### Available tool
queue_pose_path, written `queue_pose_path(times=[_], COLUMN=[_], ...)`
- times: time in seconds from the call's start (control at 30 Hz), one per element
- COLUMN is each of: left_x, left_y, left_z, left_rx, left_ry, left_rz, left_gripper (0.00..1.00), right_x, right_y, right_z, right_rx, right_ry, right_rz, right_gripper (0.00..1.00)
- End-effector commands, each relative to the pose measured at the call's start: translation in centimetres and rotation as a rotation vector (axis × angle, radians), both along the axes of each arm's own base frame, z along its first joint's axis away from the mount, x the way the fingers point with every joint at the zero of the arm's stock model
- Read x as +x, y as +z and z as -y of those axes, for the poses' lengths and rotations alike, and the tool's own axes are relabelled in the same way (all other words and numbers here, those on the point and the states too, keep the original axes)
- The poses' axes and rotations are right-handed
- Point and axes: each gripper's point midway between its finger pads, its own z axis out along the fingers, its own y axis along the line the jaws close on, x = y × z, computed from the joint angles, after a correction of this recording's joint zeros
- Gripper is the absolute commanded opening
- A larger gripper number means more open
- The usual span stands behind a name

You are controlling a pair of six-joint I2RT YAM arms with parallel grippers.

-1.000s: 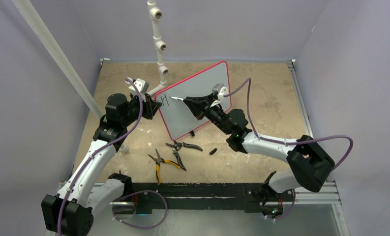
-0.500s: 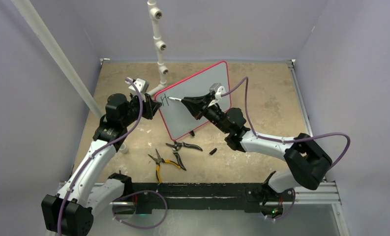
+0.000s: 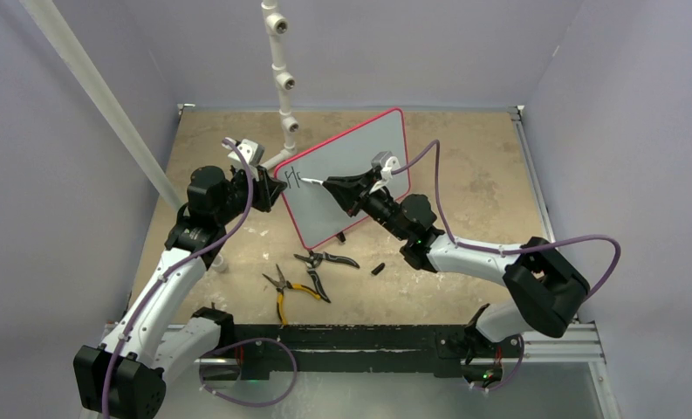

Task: Write a sentence on the whiteboard

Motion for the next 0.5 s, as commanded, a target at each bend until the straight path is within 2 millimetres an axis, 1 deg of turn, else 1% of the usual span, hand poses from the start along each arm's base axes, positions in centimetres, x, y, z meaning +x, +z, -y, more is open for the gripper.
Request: queue_pose_path(times=[0.0,0.1,0.27,0.47], left_x=[-0.1,-0.1,-0.1,-0.1], left_y=[0.3,0.3,0.2,0.2], left_z=[-0.2,-0.2,-0.2,-0.2], left_rx=[0.03,0.031,0.031,0.031], left_ry=[-0.009,-0.008,-0.007,-0.008], left_rz=[0.019,0.019,0.017,0.017], left_gripper=[0.0,0.0,0.0,0.0], right_x=[0.4,0.7,0.6,0.7], right_y=[0.5,1.0,1.5,2.8], right_z=[1.0,1.3,1.5,1.5], right_rx=[0.007,0.018,0.021,0.04], right_ry=[-0.047,-0.07,-0.074,-0.077], right_rz=[0.007,0.01,0.017,0.047], right_gripper=[0.0,0.0,0.0,0.0])
